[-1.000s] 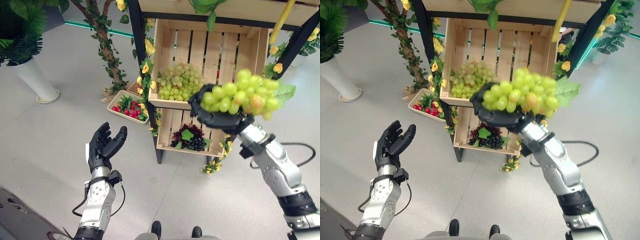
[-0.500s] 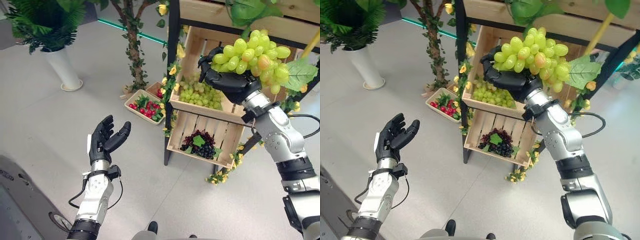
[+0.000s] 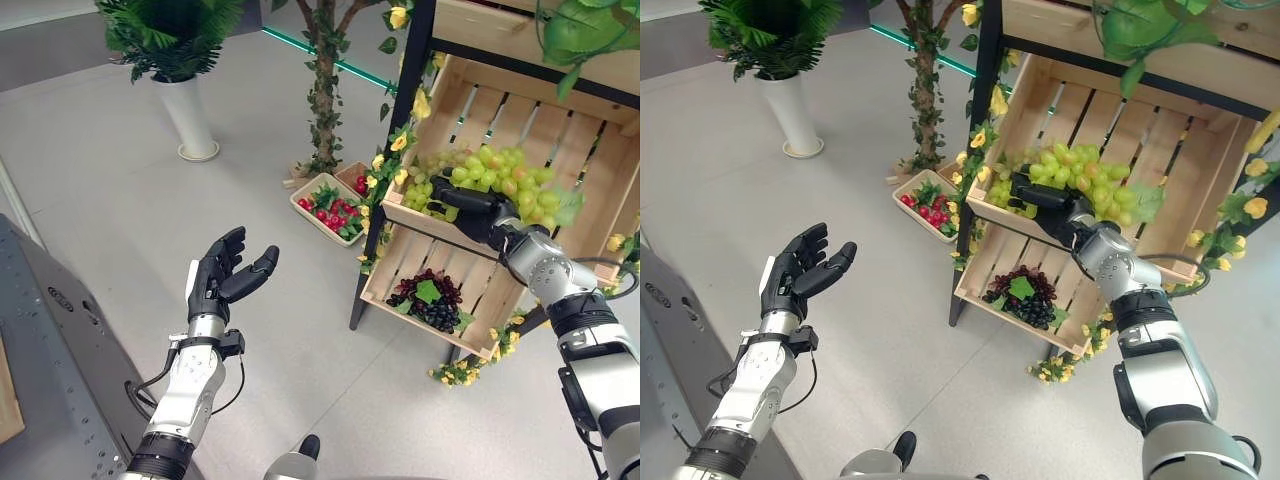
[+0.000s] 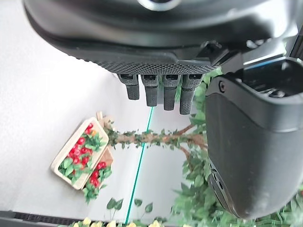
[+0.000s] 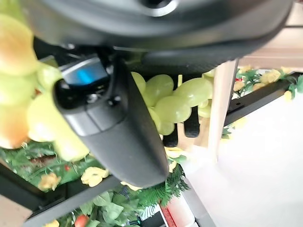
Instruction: Pick up the fruits from the basket on one side to the basket on the other side
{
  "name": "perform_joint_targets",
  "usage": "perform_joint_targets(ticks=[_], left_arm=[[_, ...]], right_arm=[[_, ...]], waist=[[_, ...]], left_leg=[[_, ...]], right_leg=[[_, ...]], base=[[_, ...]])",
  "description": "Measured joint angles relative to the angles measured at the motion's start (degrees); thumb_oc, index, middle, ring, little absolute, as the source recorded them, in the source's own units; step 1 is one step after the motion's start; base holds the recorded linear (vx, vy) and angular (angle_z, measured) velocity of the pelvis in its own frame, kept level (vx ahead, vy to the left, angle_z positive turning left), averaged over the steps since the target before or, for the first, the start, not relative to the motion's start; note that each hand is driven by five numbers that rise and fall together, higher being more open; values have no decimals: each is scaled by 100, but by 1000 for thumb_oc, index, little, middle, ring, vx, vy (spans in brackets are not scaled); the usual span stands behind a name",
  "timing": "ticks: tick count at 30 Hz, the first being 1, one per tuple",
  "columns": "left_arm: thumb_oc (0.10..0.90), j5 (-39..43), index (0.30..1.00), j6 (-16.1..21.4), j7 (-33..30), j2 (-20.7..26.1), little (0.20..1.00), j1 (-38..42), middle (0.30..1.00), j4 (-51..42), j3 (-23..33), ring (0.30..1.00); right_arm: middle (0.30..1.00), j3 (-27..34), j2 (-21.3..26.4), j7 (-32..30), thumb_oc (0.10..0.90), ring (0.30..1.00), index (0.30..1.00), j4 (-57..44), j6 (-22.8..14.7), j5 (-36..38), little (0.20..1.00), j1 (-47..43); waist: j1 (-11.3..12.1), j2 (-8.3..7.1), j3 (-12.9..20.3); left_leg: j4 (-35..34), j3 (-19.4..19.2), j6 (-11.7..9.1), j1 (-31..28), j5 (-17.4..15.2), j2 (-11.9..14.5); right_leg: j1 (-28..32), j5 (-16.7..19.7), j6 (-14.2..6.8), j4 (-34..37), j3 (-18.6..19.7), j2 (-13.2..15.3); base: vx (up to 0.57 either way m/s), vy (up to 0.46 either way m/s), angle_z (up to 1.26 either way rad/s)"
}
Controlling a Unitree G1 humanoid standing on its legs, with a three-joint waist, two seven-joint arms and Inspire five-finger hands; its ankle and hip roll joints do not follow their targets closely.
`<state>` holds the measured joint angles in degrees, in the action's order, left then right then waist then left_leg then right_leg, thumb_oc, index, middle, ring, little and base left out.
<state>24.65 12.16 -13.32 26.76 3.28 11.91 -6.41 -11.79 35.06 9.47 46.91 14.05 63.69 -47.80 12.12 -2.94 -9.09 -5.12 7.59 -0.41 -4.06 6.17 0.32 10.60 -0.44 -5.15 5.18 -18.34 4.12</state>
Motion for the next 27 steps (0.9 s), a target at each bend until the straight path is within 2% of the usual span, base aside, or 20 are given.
perform_joint_targets(ticks=[8, 12, 18, 23, 24, 25, 26, 27], left_arm=[[800, 95, 900, 0, 8, 155, 900, -1, 900, 0, -16, 900], [800, 105, 900, 1, 7, 164, 900, 1, 900, 2, -70, 900], [800, 224, 900, 5, 17, 182, 900, 0, 900, 2, -168, 900], [800, 322, 900, 8, 18, 192, 900, 2, 900, 1, -198, 900], [800, 322, 900, 12, 19, 192, 900, 5, 900, 1, -223, 900], [800, 321, 900, 12, 27, 192, 900, 4, 900, 1, -229, 900], [800, 321, 900, 13, 29, 192, 900, 4, 900, 1, -243, 900], [800, 321, 900, 13, 24, 193, 900, 4, 900, 1, -244, 900]], right_arm=[[300, 44, 6, -185, 400, 300, 300, 676, -4, 63, 300, -295], [300, 324, 13, -463, 400, 300, 300, 892, -101, 625, 300, -373], [300, 717, -4, -849, 400, 300, 300, 885, -1108, 2119, 300, -373], [300, 1125, -208, -860, 400, 300, 300, 603, -2165, 3442, 300, -373], [375, 1155, -250, -859, 450, 375, 375, 505, -2386, 3659, 375, -373], [804, 1155, -258, -858, 736, 804, 804, 437, -2509, 3812, 804, -373], [900, 1156, -267, -857, 800, 900, 900, 347, -2710, 3961, 900, -373], [900, 1180, -287, -857, 800, 900, 900, 236, -2926, 4099, 900, -373]], waist=[[23, 11, -2], [62, 62, -13], [133, 182, -17], [126, 239, -13], [123, 249, -13], [123, 256, -17], [123, 263, -17], [123, 266, -16]], left_leg=[[0, 135, -30, 16, 22, -2], [0, 138, -29, 19, 22, -8], [0, 153, -27, 20, 24, -11], [0, 153, -27, 19, 24, -10], [-1, 152, -27, 18, 24, -10], [-1, 151, -27, 18, 24, -10], [-1, 151, -27, 18, 23, -10], [-1, 151, -27, 18, 23, -9]], right_leg=[[51, -12, 9, 0, -128, -4], [50, -12, 8, 5, -130, -4], [56, -28, 9, 18, -140, -13], [57, -32, 7, 19, -140, -14], [57, -32, 7, 18, -139, -15], [57, -32, 7, 18, -138, -13], [57, -32, 7, 18, -137, -13], [57, -33, 8, 18, -137, -12]], base=[[-15, -5, 8], [-8, 0, 0], [0, 0, 0], [0, 0, 0], [0, 0, 0], [0, 0, 0], [0, 0, 0], [0, 0, 0]])
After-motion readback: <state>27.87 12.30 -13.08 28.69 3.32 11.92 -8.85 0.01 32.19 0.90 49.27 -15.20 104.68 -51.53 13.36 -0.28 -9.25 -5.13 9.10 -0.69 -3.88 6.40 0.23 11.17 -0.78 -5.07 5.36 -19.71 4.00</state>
